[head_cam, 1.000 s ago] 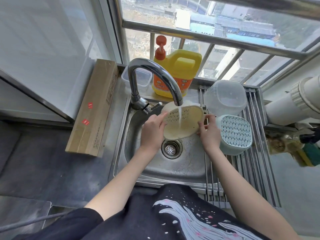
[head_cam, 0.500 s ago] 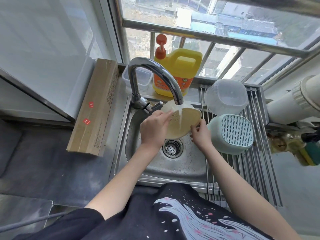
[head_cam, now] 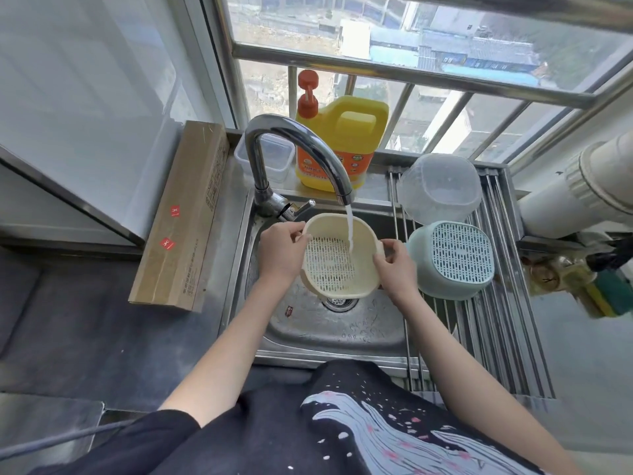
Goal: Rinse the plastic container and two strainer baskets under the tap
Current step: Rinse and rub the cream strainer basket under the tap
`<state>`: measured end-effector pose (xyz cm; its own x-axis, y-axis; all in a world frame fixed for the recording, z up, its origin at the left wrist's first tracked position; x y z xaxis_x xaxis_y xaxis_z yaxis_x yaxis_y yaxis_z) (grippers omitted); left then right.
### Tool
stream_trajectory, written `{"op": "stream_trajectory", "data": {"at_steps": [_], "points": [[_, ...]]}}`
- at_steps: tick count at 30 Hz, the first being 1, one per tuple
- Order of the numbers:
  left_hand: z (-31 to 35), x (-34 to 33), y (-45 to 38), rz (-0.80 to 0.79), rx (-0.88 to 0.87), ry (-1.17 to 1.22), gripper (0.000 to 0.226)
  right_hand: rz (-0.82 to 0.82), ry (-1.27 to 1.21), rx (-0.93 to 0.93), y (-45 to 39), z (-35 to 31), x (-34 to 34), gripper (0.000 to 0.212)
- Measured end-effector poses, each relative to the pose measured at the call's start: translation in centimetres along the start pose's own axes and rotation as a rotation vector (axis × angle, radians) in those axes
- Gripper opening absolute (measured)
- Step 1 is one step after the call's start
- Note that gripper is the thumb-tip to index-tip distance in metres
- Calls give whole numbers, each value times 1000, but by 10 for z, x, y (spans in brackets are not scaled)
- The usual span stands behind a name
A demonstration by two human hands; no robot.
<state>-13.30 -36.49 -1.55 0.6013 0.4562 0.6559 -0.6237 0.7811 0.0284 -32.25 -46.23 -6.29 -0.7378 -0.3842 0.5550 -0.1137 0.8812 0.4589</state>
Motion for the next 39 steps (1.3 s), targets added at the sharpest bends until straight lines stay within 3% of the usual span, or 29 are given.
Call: {"op": "stream_trajectory", "data": {"at_steps": [4, 9, 15, 21, 27, 39], "points": [[1, 4, 3, -33, 61, 34, 26, -43, 42, -8, 1, -2, -1, 37], [9, 13, 1, -66, 160, 113, 15, -223, 201, -82, 5, -4, -20, 38], [3, 18, -1, -89, 212, 73, 10, -235, 138, -128, 10, -3, -24, 38], [-10, 3, 0, -189, 287, 73, 9, -146, 126, -174, 8, 1, -3, 37], [-27, -14, -1, -300, 320, 26, 11, -17, 261, -94, 15, -17, 17, 43], [-23, -63, 20, -745, 456, 295, 18, 146, 544, 187, 35, -66, 41, 33]]}}
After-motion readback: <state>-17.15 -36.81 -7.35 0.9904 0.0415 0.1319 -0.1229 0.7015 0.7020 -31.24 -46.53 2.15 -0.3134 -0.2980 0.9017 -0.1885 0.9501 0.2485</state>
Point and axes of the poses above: each hand's wrist, its own y-axis away from the middle knuckle, its own x-axis out of the back of the hand, z = x × y, the point moved 3 cm from there along -y, towards the middle knuckle, and after that the axes turned 8 degrees about -x, right-handed, at the moved point
